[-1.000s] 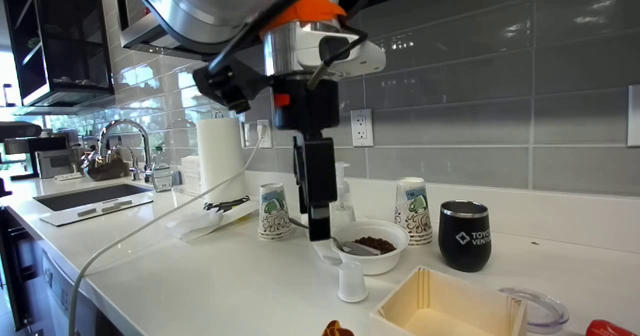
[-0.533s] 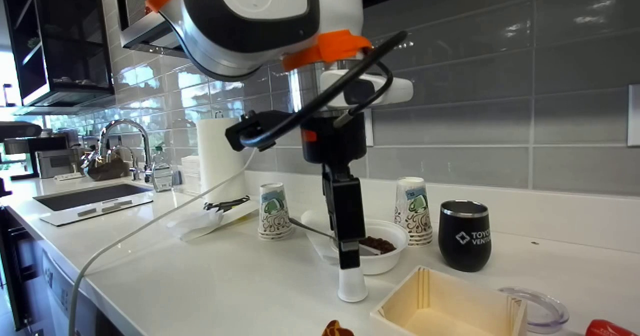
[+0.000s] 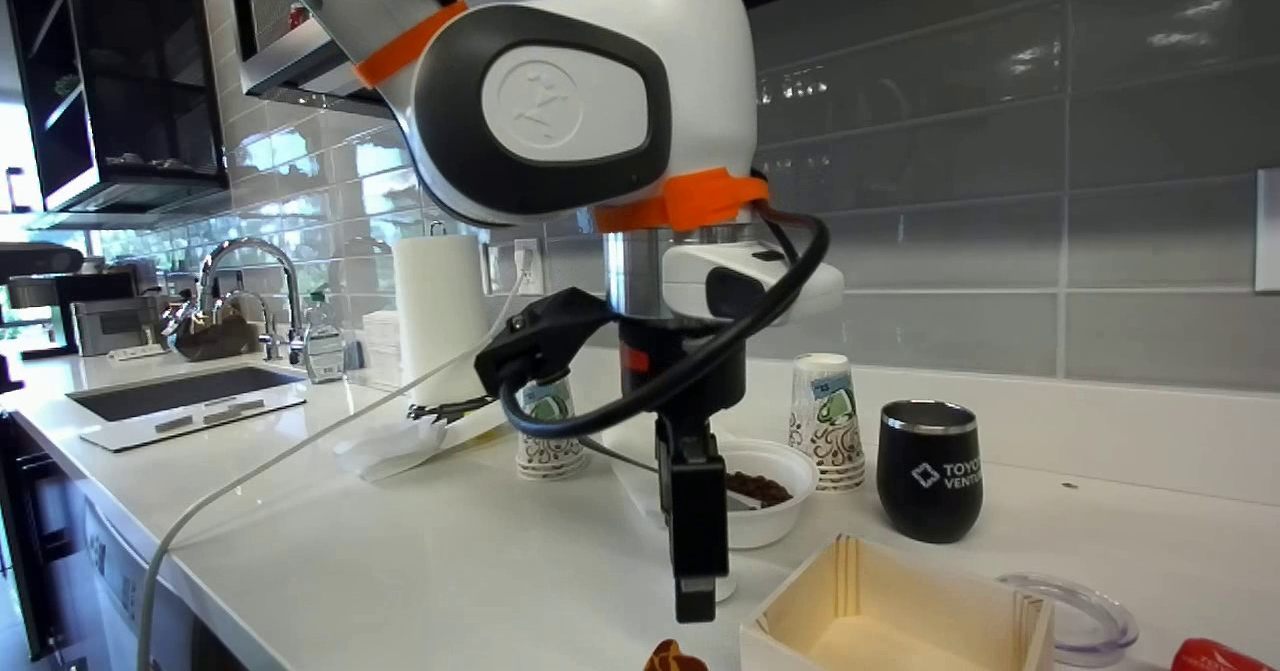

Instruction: Put the pizza, orange block and orange object inside the wooden box.

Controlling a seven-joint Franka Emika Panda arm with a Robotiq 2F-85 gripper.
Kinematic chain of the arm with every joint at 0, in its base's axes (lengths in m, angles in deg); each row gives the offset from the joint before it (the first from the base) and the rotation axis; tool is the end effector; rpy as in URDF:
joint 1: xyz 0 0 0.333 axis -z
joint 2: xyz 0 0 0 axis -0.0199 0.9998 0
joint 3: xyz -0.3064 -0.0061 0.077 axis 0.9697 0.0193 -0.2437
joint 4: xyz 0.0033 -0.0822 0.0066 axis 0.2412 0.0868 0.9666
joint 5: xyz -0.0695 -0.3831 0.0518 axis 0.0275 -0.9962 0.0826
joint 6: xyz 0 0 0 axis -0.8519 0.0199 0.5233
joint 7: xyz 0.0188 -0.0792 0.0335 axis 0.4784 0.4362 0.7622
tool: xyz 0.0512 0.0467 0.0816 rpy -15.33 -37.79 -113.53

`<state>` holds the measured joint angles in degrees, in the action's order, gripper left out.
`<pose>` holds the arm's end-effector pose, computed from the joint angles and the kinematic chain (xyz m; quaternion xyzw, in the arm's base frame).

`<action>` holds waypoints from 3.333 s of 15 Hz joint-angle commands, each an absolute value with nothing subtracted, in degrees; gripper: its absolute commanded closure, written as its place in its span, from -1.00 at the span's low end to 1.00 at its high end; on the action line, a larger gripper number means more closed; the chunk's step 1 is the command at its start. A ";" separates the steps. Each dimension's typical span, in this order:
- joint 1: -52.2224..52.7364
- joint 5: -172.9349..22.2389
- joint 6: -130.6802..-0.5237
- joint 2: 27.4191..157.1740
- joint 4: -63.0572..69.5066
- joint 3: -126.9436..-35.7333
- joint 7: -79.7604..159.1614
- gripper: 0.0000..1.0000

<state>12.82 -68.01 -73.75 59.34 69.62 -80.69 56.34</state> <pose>0.3631 -0.1044 0.2991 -0.9366 0.3487 -0.0012 0.0350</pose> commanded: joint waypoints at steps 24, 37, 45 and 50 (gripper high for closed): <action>11.65 -66.14 -87.38 74.48 69.44 -78.54 60.75 -1.00; 13.03 -70.45 -78.33 66.83 68.27 -79.17 70.71 -1.00; 13.73 -71.51 -70.29 63.00 68.02 -82.24 88.09 -1.00; 14.50 -75.50 -71.45 63.71 68.14 -83.53 100.93 -1.00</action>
<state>13.43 -72.59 -72.24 64.32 68.20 -82.37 93.78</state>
